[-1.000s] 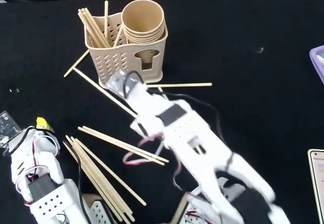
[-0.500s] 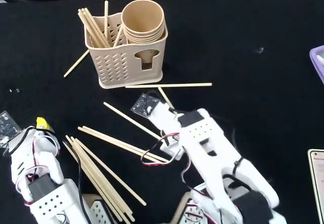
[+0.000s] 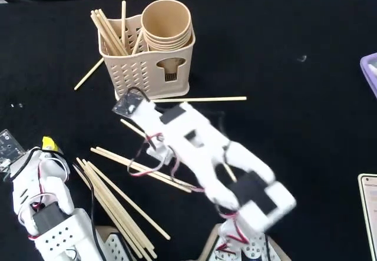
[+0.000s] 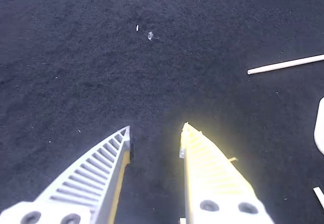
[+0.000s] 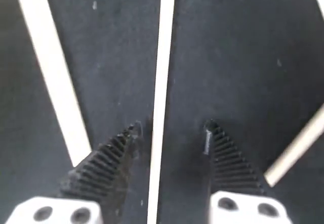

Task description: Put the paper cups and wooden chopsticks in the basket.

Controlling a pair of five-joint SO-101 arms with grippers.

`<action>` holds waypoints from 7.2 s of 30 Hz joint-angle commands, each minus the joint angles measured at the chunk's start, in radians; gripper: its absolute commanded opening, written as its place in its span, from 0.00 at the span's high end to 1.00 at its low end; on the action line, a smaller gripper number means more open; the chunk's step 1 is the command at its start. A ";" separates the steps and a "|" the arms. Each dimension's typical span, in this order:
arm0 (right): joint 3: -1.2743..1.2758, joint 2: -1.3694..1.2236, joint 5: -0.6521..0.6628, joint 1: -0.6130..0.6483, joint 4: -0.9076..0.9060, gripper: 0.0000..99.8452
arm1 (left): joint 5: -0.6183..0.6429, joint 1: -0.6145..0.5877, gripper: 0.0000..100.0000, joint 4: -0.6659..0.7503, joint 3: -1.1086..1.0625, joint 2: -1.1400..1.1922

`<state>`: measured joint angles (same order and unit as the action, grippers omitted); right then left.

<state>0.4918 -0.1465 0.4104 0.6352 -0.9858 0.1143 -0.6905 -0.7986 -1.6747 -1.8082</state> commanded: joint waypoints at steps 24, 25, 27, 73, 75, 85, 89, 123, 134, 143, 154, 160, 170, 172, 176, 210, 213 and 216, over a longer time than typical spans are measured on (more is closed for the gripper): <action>-0.254 0.503 -0.020 -0.015 -0.138 0.99 | -0.008 -0.004 0.83 0.014 0.013 -0.014; -0.266 0.544 -0.043 -0.015 -0.097 0.99 | -0.008 -0.004 0.83 0.014 0.013 -0.014; -0.282 0.610 -0.120 -0.015 0.018 0.99 | -0.008 -0.004 0.83 0.014 0.013 -0.014; -0.348 0.556 -0.448 -0.035 0.535 0.88 | -0.009 -0.004 0.83 0.011 0.019 -0.009; -0.343 0.676 -0.448 -0.041 0.345 0.89 | -0.034 -0.004 0.83 -0.011 0.031 -0.009; -0.015 1.018 -0.181 -0.074 -0.272 0.88 | -0.250 0.079 0.83 -0.107 0.177 -0.008; 0.294 1.118 -0.132 -0.178 -0.192 0.88 | -0.292 0.084 0.78 -0.104 0.206 0.006; 0.908 1.219 -0.272 -0.295 0.319 0.88 | -0.163 0.278 0.79 -0.445 2.235 2.257; 0.908 1.219 -0.272 -0.295 0.319 0.88 | -0.292 0.288 0.78 -0.491 2.606 2.619; 0.915 1.219 -0.272 -0.293 0.341 0.88 | -0.381 0.292 0.79 -0.629 2.747 2.676; 0.918 1.218 -0.272 -0.293 0.341 0.88 | -0.443 0.397 0.79 -0.704 2.770 2.681; 0.918 1.218 -0.272 -0.293 0.341 0.88 | -0.502 0.407 0.79 -0.657 2.776 2.723; 0.918 1.218 -0.272 -0.293 0.339 0.88 | -0.502 0.354 0.79 -0.560 2.778 2.826; 0.918 1.218 -0.272 -0.293 0.339 0.88 | -0.506 0.355 0.79 -0.557 2.778 2.832; 0.918 1.218 -0.272 -0.293 0.339 0.88 | -0.508 0.357 0.79 -0.557 2.778 2.843; 0.915 1.224 -0.270 -0.293 0.339 0.88 | -0.706 0.028 0.97 -0.964 2.582 2.670; 0.915 1.224 -0.270 -0.293 0.339 0.88 | -0.763 0.024 0.97 -0.964 2.397 2.581; 0.917 1.224 -0.270 -0.293 0.341 0.88 | -0.809 0.047 0.97 -0.951 2.201 2.487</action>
<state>1.4154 1.0518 0.1481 0.3544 -0.6667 -0.6483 -0.6567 -1.7484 0.6820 0.8140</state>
